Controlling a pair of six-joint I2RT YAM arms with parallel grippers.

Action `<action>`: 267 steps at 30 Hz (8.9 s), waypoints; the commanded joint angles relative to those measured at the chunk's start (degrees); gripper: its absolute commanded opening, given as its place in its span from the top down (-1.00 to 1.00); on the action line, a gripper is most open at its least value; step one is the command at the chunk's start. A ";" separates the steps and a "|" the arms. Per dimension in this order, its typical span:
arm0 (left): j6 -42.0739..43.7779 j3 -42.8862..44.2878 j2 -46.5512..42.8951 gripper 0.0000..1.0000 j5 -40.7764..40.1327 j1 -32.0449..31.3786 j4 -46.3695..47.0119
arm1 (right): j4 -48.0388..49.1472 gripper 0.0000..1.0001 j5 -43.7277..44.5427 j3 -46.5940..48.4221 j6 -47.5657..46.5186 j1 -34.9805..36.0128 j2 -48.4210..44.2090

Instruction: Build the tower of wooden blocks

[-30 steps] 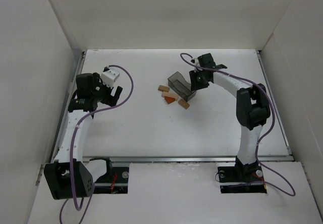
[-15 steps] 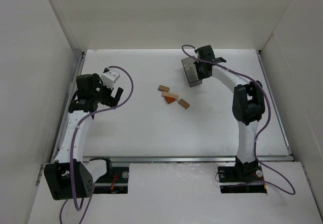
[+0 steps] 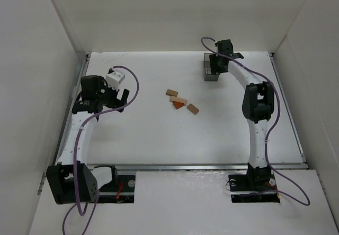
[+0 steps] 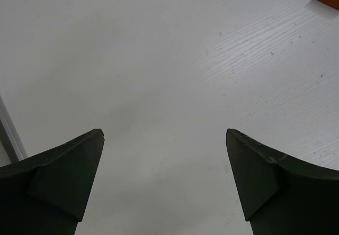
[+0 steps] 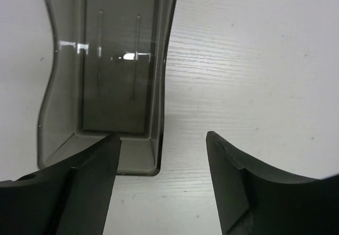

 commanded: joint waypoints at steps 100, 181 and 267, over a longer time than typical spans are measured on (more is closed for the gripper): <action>6.23 -1.48 -8.96 -0.69 14.49 -1.73 3.49 | 9.04 0.97 -16.25 -34.47 -8.94 35.39 -25.53; -8.06 -4.73 -7.73 -1.00 10.47 -1.73 9.09 | 7.49 -0.55 -11.32 -19.68 2.57 28.47 -22.82; 7.37 8.71 0.88 -0.26 53.69 -8.15 9.46 | 46.66 1.00 -44.81 -46.17 -8.76 34.61 -44.59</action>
